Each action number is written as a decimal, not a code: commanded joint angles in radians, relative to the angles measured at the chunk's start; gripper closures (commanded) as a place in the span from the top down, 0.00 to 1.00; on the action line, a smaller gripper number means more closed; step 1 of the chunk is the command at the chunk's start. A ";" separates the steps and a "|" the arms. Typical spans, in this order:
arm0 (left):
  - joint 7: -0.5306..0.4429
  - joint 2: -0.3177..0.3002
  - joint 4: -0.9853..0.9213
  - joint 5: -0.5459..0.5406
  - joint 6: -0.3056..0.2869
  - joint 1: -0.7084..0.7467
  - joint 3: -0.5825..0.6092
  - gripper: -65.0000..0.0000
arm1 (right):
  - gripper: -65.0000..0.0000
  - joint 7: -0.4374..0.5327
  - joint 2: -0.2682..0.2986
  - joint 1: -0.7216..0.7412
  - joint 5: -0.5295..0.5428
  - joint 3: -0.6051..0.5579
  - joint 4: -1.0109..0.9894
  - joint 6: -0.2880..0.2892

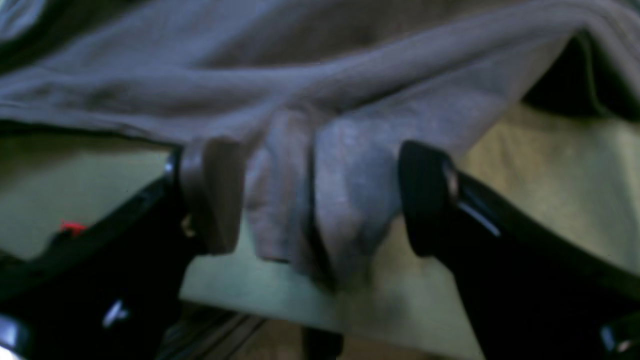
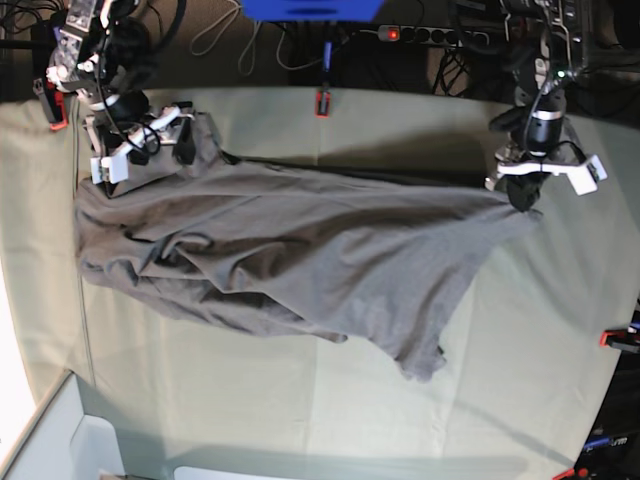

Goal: Layout the t-shirt on the table in an organized manner, then fold the t-shirt properly
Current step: 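Hold the t-shirt with both grippers and adjust the right gripper's grip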

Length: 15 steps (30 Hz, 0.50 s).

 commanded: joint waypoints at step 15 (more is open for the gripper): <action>-0.021 -0.007 0.017 -0.001 -0.011 -0.003 -0.004 0.00 | 0.52 0.018 0.034 0.045 0.013 -0.005 -0.126 0.025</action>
